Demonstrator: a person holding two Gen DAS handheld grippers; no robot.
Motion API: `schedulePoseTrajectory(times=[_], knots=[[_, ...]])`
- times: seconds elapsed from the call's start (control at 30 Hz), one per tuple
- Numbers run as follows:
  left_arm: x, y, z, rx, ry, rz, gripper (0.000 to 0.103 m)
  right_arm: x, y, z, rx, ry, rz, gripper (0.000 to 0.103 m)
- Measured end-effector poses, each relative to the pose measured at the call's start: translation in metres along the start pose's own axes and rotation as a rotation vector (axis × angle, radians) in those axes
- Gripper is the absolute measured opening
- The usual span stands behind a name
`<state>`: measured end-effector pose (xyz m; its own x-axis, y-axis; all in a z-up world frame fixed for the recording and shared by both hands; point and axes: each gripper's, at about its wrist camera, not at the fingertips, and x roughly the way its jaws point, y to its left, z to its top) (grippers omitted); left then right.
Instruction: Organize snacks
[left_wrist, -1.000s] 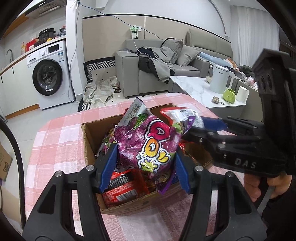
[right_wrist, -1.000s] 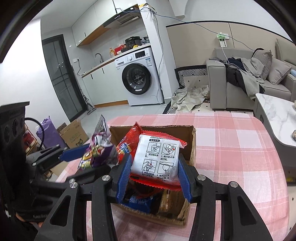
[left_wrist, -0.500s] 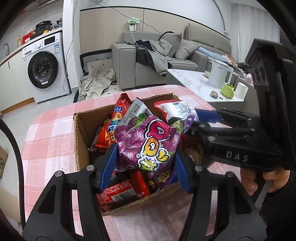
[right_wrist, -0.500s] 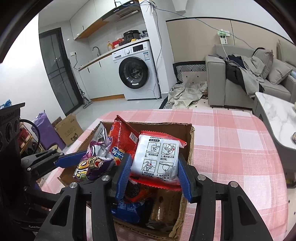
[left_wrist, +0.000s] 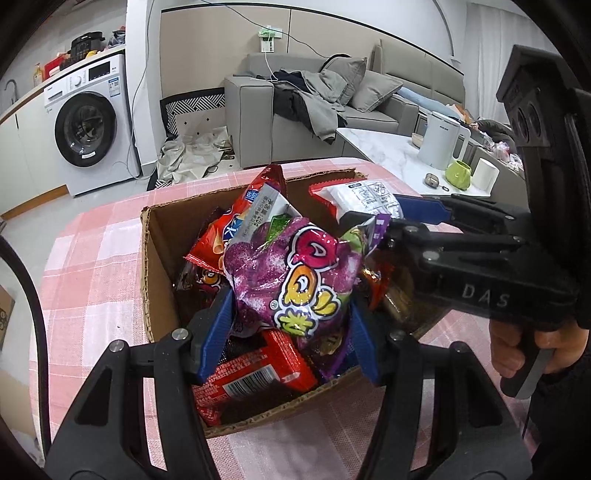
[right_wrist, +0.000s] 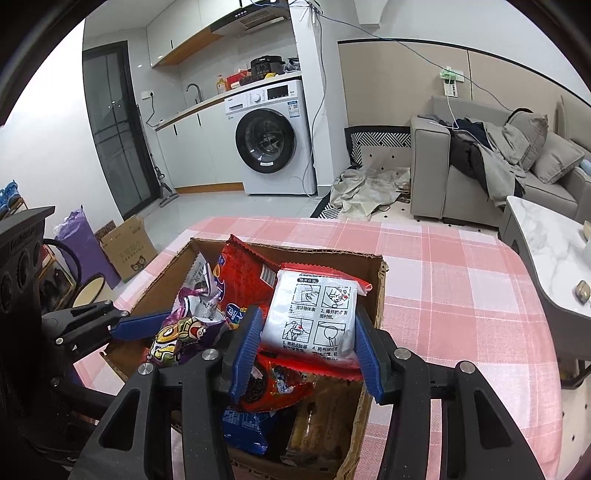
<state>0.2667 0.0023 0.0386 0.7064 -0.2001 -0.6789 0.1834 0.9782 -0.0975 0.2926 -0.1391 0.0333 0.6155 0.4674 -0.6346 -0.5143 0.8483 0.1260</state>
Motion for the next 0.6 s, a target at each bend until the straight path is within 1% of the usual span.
schedulePoseTrajectory(times=[0.13,0.17,0.2,0.23,0.4,0.5,0.57,0.6], knots=[[-0.001,-0.002,0.001,0.011,0.001,0.014,0.057,-0.004,0.001,-0.001,-0.004,-0.005,-0.001,0.051],[-0.001,-0.004,0.002,0.014,0.001,0.022,0.059,-0.005,0.001,-0.002,-0.005,-0.008,-0.001,0.053],[-0.003,-0.004,0.001,0.017,0.000,0.028,0.059,-0.008,0.001,-0.002,-0.007,-0.013,0.001,0.060],[-0.004,-0.004,0.002,0.018,0.001,0.027,0.061,-0.011,0.003,-0.002,-0.008,-0.019,0.006,0.062],[-0.012,0.003,-0.001,-0.017,0.002,0.026,0.070,-0.025,-0.002,-0.005,0.009,-0.045,0.002,0.083],[-0.020,0.003,-0.003,-0.024,-0.011,0.029,0.075,-0.034,-0.004,-0.009,0.007,-0.054,-0.012,0.092],[-0.027,0.003,-0.005,-0.022,-0.024,0.030,0.081,-0.040,-0.007,-0.012,0.013,-0.059,-0.023,0.095],[-0.031,0.002,-0.007,-0.020,-0.030,0.036,0.082,-0.044,-0.008,-0.014,0.018,-0.062,-0.025,0.097]])
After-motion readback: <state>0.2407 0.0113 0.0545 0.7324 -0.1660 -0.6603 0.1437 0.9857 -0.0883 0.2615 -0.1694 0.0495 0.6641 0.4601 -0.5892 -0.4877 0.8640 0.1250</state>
